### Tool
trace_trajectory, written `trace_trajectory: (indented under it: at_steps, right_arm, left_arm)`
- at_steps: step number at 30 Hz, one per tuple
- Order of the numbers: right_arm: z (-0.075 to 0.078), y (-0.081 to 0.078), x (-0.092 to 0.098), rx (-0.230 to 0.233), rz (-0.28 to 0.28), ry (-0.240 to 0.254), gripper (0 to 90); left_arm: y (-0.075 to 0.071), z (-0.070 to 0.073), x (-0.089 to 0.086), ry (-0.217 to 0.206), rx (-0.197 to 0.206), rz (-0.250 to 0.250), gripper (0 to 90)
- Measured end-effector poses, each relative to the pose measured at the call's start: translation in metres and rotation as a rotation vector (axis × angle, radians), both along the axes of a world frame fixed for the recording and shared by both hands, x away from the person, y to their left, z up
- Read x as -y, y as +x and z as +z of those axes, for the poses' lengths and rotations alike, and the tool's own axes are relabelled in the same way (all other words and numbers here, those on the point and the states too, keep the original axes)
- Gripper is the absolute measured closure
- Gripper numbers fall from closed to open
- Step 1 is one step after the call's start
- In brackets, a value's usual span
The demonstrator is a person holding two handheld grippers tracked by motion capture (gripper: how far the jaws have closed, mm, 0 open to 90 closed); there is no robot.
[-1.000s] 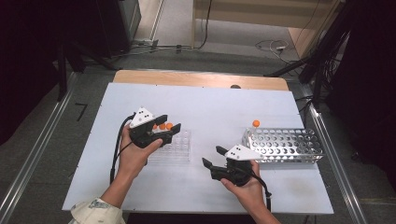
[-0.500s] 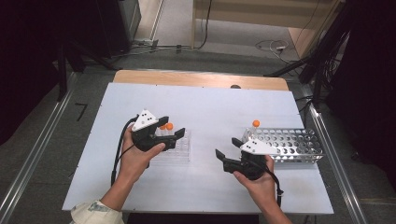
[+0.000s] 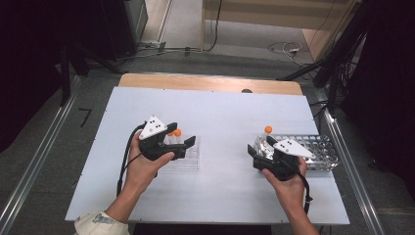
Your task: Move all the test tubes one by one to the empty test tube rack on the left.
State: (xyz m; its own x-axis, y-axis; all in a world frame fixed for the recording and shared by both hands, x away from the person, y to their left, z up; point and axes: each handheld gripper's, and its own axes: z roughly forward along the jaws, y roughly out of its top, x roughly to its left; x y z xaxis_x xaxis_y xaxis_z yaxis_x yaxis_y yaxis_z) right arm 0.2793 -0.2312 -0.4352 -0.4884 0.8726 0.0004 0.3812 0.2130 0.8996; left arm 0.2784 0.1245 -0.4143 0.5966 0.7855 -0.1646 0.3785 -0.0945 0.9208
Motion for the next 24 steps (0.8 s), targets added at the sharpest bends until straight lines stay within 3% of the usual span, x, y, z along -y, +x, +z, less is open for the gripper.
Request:
trace_trajectory:
  at_steps: [5,13,24]
  right_arm:
    - [-0.005,0.007,0.008,0.005,-0.047,-0.022,25.5]
    - [-0.012,0.021,0.016,-0.001,-0.107,-0.011,29.9]
    - [-0.015,0.035,0.019,-0.034,-0.113,-0.003,47.0]
  left_arm:
    - [0.0,-0.001,0.001,0.005,-0.008,-0.006,21.4]
    - [0.001,-0.002,0.0,0.0,-0.009,0.002,21.4]
    - [0.002,-0.004,0.002,0.001,-0.017,-0.003,21.4]
